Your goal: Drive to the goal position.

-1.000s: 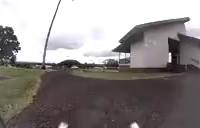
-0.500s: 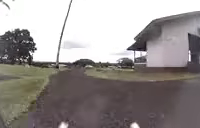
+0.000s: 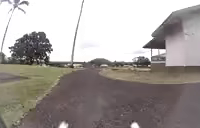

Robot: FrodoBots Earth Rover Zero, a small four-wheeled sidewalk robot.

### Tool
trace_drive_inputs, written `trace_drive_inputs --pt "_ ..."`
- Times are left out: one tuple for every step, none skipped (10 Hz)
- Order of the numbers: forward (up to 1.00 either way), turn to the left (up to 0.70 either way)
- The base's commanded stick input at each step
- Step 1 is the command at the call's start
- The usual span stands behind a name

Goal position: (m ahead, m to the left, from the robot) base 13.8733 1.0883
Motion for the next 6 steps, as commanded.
trace_drive_inputs --pt "0.85 0.0" --pt "0.85 0.0" --pt "0.85 0.0" --pt "0.85 0.0" --pt "0.85 0.0" --pt "0.85 0.0"
